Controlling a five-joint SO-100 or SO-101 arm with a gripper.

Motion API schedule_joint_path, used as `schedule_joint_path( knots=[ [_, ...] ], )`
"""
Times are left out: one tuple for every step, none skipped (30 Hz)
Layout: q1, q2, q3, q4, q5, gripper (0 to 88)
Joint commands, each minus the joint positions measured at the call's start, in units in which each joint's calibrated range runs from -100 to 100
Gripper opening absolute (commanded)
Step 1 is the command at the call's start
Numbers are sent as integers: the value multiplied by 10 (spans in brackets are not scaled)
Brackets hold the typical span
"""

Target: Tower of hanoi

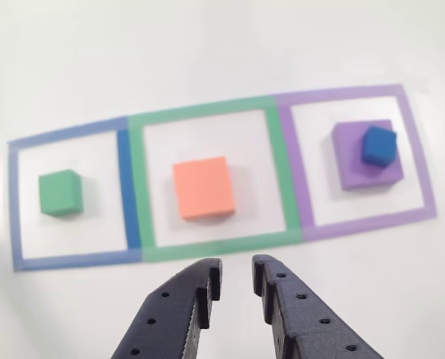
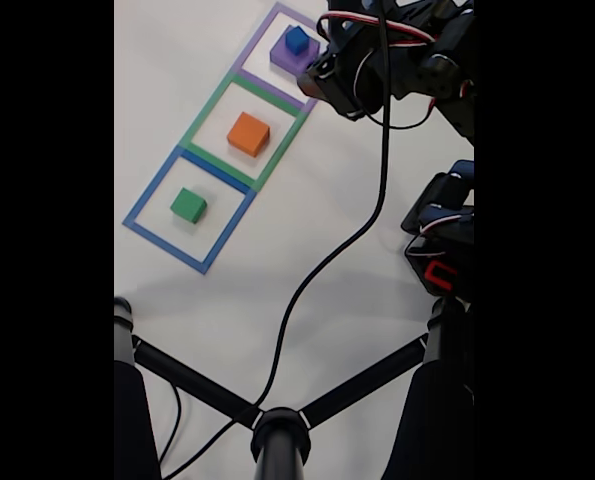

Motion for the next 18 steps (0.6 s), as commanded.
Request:
schedule_joint_path(
  knots=[
    [-48, -32, -32, 22, -19, 1],
    [-56, -37, -32, 26, -22, 1],
    [-64, -42, -32, 30, -26, 1],
    [-73, -47, -32, 35, -26, 1],
    [-82, -51, -32, 38, -28, 2],
    [-89, -53, -32, 41, -31, 3],
    [-97, -54, -32, 43, -31, 3],
    [-105, -54, -32, 43, -35, 3],
    [-111, -54, -32, 43, -37, 4],
    [-118, -53, -32, 43, -37, 4],
    [-124, -52, -32, 43, -41, 5],
    [-131, -48, -32, 43, -42, 9],
    [-136, -44, -31, 43, -42, 14],
    [-142, -40, -29, 42, -44, 21],
    [-146, -37, -24, 38, -44, 29],
    [-150, -36, -15, 31, -39, 41],
    [-152, -36, -2, 20, -30, 61],
    [-154, -36, 16, 6, -19, 86]
  ],
)
